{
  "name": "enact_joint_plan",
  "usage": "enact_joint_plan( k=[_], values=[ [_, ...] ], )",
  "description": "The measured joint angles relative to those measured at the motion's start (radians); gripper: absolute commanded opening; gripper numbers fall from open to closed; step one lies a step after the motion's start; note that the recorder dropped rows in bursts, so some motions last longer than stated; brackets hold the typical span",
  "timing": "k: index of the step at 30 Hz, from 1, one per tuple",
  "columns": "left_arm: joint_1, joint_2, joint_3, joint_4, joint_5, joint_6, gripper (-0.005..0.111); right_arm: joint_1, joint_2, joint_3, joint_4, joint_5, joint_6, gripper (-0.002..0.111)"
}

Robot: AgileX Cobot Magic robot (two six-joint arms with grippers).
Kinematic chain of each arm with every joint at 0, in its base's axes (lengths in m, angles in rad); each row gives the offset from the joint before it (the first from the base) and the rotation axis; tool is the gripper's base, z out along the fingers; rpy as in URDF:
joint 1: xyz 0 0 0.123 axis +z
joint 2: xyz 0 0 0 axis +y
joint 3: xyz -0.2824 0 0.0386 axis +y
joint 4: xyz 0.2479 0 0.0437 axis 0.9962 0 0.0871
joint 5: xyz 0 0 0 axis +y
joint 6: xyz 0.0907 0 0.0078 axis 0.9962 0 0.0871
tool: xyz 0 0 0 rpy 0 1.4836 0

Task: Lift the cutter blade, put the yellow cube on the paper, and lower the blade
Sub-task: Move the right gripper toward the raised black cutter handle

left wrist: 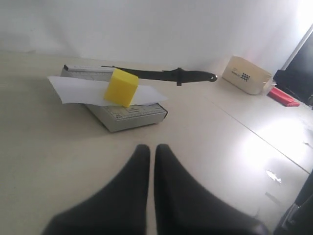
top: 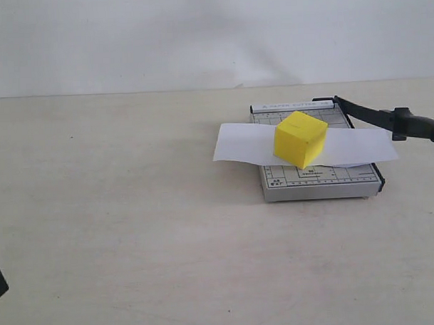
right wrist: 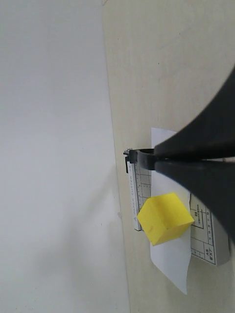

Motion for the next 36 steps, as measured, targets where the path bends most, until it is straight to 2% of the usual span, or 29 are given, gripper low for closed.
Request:
enact_joint_plan(
  k=[8, 22, 26, 32, 36],
  values=[
    [0.000, -0.123, 0.046, 0.000, 0.070, -0.031, 0.004, 0.000, 0.000, 0.000, 0.000, 0.000, 0.000, 0.000],
    [0.000, -0.143, 0.046, -0.038, 0.111, -0.091, 0.004, 0.000, 0.000, 0.000, 0.000, -0.007, 0.000, 0.002],
    [0.000, -0.143, 0.046, -0.040, 0.111, -0.094, 0.004, 0.000, 0.000, -0.010, 0.000, 0.001, 0.000, 0.014],
    [0.000, -0.143, 0.046, -0.042, 0.111, -0.094, 0.004, 0.000, 0.013, -0.088, -0.019, 0.068, -0.007, 0.054],
    [0.000, -0.143, 0.046, -0.042, 0.111, -0.094, 0.004, 0.000, 0.129, -0.178, -0.076, 0.127, -0.007, 0.057]
  ],
)
